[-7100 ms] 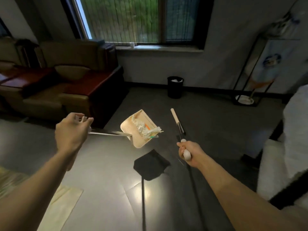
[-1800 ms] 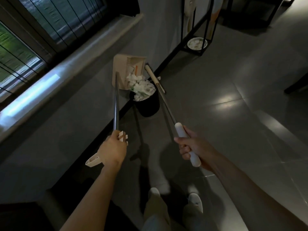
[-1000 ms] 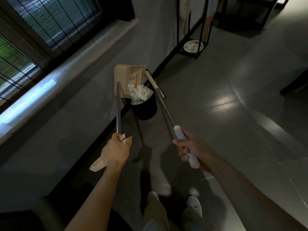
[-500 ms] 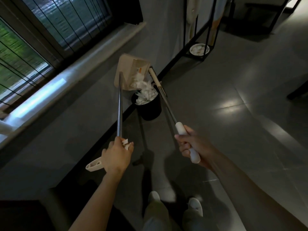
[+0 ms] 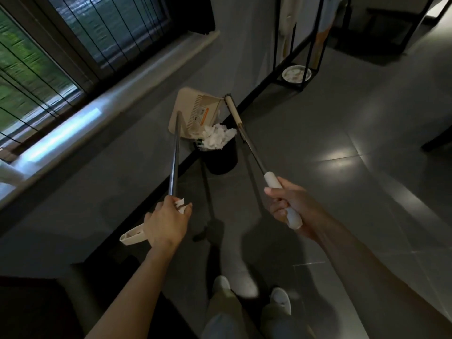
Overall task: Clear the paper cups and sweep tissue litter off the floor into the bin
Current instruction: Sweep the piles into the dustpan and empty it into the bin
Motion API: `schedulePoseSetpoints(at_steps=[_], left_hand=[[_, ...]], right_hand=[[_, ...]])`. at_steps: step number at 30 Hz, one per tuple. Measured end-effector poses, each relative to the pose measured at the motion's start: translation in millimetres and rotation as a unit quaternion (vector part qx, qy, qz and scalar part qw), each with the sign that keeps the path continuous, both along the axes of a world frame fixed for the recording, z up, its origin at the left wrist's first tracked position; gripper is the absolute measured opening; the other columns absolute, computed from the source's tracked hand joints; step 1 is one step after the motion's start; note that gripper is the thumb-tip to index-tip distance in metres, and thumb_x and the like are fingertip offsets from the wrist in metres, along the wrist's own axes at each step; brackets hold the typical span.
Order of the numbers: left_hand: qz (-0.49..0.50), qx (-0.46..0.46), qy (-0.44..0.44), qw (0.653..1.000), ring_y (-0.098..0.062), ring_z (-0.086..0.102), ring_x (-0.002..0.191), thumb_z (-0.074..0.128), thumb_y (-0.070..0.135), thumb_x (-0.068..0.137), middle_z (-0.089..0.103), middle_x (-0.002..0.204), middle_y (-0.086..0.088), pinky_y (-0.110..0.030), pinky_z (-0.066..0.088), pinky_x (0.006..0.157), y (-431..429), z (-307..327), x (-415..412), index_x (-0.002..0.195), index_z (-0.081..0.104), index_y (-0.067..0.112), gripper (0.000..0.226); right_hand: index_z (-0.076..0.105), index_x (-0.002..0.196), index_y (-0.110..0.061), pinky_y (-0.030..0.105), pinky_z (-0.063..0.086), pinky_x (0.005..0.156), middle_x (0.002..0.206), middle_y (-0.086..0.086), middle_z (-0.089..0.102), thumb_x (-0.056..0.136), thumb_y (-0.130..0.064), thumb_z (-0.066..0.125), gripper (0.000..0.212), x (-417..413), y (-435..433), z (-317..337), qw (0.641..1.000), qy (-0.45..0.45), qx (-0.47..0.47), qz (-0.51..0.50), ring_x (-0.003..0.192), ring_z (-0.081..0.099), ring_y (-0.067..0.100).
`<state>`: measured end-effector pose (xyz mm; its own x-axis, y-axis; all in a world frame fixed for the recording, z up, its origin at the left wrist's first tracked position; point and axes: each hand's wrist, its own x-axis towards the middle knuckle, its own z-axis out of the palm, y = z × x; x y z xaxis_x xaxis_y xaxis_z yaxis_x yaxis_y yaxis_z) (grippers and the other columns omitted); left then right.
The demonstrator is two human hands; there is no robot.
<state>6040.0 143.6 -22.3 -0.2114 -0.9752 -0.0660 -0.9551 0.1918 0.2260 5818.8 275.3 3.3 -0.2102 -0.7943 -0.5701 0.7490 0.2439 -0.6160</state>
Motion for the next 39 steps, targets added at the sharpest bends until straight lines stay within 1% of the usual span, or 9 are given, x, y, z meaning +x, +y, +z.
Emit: schedulePoseSetpoints(at_steps=[6, 11, 17, 20, 22, 28, 32, 35, 39], left_hand=[[0.014, -0.013, 0.034, 0.999, -0.022, 0.061, 0.090, 0.053, 0.049, 0.089, 0.065, 0.097, -0.003, -0.040, 0.043, 0.091, 5, 20, -2, 0.106, 0.057, 0.019, 0.035], [0.016, -0.022, 0.048, 0.999, -0.021, 0.062, 0.088, 0.055, 0.048, 0.088, 0.065, 0.095, -0.002, -0.042, 0.046, 0.090, 14, 38, -3, 0.105, 0.057, 0.020, 0.033], [0.028, 0.001, 0.092, 0.995, -0.021, 0.062, 0.083, 0.057, 0.048, 0.087, 0.063, 0.091, 0.000, -0.043, 0.050, 0.087, 19, 49, 0, 0.106, 0.055, 0.021, 0.032], [0.023, 0.019, 0.098, 0.995, -0.020, 0.062, 0.083, 0.056, 0.048, 0.088, 0.062, 0.090, 0.002, -0.043, 0.049, 0.087, 18, 42, 0, 0.107, 0.055, 0.021, 0.033], [0.021, 0.034, 0.088, 0.995, -0.021, 0.063, 0.085, 0.055, 0.050, 0.088, 0.065, 0.094, 0.000, -0.042, 0.049, 0.088, 16, 31, -2, 0.107, 0.055, 0.021, 0.034], [-0.020, 0.089, -0.001, 0.996, -0.022, 0.061, 0.097, 0.049, 0.048, 0.092, 0.066, 0.104, -0.004, -0.036, 0.039, 0.089, 13, -11, -12, 0.110, 0.053, 0.020, 0.034], [-0.051, 0.065, -0.041, 0.996, -0.022, 0.060, 0.100, 0.048, 0.050, 0.092, 0.066, 0.105, -0.004, -0.035, 0.036, 0.089, 4, -16, -20, 0.111, 0.055, 0.021, 0.035], [-0.033, 0.046, -0.012, 0.998, -0.024, 0.060, 0.100, 0.050, 0.049, 0.091, 0.066, 0.104, -0.005, -0.036, 0.036, 0.090, -5, -5, -18, 0.112, 0.056, 0.020, 0.037], [-0.010, 0.041, 0.028, 0.999, -0.027, 0.062, 0.098, 0.051, 0.049, 0.091, 0.067, 0.103, -0.006, -0.039, 0.044, 0.091, -14, 19, -8, 0.113, 0.056, 0.018, 0.039]], right_hand=[[0.047, 0.116, -0.016, 0.013, 0.032, 0.032, 0.066, -0.003, 0.036, 0.094, 0.001, 0.051, 0.028, -11, -6, 7, 1.000, 0.013, -0.009, 0.001, 0.037, 0.036, -0.001], [0.047, 0.100, -0.017, 0.012, 0.030, 0.032, 0.061, -0.004, 0.036, 0.094, 0.001, 0.051, 0.020, -15, -2, 17, 1.000, 0.010, -0.013, 0.006, 0.037, 0.036, 0.000], [0.041, 0.086, -0.018, 0.013, 0.030, 0.030, 0.055, -0.005, 0.037, 0.094, 0.001, 0.050, 0.023, -11, 2, 21, 1.000, -0.011, -0.016, 0.009, 0.035, 0.035, 0.000], [0.045, 0.091, -0.018, 0.012, 0.030, 0.031, 0.056, -0.006, 0.039, 0.094, 0.001, 0.051, 0.020, -7, 5, 19, 1.000, -0.001, -0.009, 0.010, 0.036, 0.035, 0.000], [0.047, 0.106, -0.017, 0.012, 0.031, 0.031, 0.060, -0.005, 0.038, 0.094, 0.000, 0.051, 0.021, -3, 7, 16, 1.000, 0.004, 0.002, 0.000, 0.036, 0.036, -0.001], [0.044, 0.126, -0.012, 0.012, 0.031, 0.032, 0.066, -0.001, 0.035, 0.093, 0.000, 0.050, 0.036, 6, 18, 0, 0.999, 0.006, 0.031, -0.020, 0.038, 0.035, 0.000], [0.046, 0.116, -0.014, 0.013, 0.030, 0.030, 0.067, -0.001, 0.035, 0.091, 0.002, 0.050, 0.029, 3, 24, -12, 0.997, -0.043, 0.043, -0.042, 0.039, 0.035, 0.000], [0.048, 0.105, -0.014, 0.012, 0.029, 0.030, 0.067, -0.002, 0.035, 0.091, 0.002, 0.049, 0.022, 1, 28, -16, 0.996, -0.049, 0.055, -0.047, 0.039, 0.034, 0.000], [0.047, 0.109, -0.013, 0.012, 0.031, 0.031, 0.067, -0.002, 0.034, 0.091, 0.002, 0.051, 0.024, 6, 27, -9, 0.996, -0.042, 0.053, -0.058, 0.039, 0.035, 0.000]])
